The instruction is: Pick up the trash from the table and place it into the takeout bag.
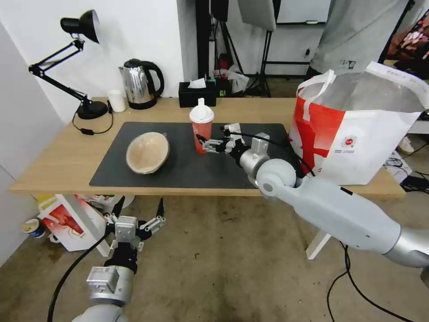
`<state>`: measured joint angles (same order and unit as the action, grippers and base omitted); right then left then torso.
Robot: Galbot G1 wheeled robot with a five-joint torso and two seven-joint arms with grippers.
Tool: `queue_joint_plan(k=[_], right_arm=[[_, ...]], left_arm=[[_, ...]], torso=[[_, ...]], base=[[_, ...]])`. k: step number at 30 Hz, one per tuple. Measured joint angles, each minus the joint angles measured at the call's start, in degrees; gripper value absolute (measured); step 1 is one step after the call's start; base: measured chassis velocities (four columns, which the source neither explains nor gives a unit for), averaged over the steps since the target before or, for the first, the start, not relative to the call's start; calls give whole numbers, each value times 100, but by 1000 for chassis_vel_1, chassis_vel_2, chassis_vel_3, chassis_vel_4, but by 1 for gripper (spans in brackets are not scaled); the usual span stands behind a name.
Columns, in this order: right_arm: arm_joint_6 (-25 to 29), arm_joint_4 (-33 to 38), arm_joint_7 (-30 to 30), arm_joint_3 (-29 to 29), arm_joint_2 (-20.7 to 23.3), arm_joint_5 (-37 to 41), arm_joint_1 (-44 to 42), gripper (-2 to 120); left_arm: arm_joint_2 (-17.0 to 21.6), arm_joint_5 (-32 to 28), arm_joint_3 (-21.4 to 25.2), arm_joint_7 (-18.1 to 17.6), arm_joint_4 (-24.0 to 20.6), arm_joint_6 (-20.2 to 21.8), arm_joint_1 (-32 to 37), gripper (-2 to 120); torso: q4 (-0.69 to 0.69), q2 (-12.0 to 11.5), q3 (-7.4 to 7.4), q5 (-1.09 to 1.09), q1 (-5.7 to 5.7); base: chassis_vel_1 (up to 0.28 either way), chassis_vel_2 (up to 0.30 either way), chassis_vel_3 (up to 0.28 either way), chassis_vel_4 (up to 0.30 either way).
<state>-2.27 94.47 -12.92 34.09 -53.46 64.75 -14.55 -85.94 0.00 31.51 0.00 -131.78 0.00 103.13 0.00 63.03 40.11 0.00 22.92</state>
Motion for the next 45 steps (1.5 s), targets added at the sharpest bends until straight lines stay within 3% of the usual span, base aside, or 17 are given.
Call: queue_joint_plan(k=[31,45], right_arm=[[138,-1047,288,33,-545,-371,50,99],[175,-1442,476,-6,-789,-352,102,64]], left_arm=[[0,0,0,0,0,0,0,100],[0,0,0,0,0,0,0,100]], torso=[[0,0,0,-1,0],[0,-1,0,0,0]], base=[[0,0,0,0],[0,0,0,0]])
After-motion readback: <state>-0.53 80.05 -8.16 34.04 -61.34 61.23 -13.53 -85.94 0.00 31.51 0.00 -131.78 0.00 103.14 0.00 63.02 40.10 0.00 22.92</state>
